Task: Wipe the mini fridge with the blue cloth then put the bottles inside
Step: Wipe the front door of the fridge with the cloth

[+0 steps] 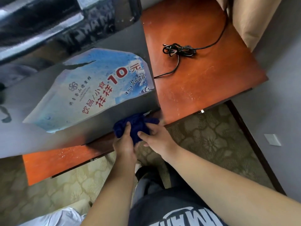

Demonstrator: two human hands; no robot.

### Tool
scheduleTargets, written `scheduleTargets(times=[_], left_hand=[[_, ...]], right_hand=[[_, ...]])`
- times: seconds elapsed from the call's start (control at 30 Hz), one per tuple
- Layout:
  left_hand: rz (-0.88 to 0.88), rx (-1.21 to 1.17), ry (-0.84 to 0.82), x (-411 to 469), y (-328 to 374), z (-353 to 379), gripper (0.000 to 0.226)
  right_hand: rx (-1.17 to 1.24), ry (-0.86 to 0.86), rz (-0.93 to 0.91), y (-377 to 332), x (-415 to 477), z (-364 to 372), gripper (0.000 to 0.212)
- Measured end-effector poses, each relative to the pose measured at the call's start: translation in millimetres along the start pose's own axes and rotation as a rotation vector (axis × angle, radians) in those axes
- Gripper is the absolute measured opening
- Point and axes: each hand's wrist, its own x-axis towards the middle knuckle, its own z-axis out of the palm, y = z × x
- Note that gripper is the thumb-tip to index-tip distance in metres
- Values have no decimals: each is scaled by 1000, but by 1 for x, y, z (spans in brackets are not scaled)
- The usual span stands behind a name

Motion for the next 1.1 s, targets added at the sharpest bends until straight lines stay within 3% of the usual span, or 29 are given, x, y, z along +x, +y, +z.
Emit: scheduleTargets(times=[0.2, 0.3, 0.43, 0.53, 0.8, 0.93, 1.1], left_hand=[[56, -94, 36, -10, 13, -30, 13], [-16, -73, -2, -8, 9, -17, 22], [-99, 42, -103, 3, -4, 26, 12], [-145, 94, -156, 10, -19, 59, 15], [-148, 156, -183, 28, -24, 71, 20], [-150, 50, -65, 28, -16, 27, 30], [-81, -86, 125, 31, 11, -62, 31]], right_hand=[[-41, -127, -31, 1, -4, 20, 32], [-26, -73, -25, 0, -2, 9, 34], [-31, 40, 13, -2, 7, -25, 27], [-52, 129, 42, -1, 12, -45, 32], [-94, 228, 110, 7, 30, -43, 21], [-142, 114, 157, 5, 28, -9, 36], [-434, -174, 91, -3, 15, 67, 69]])
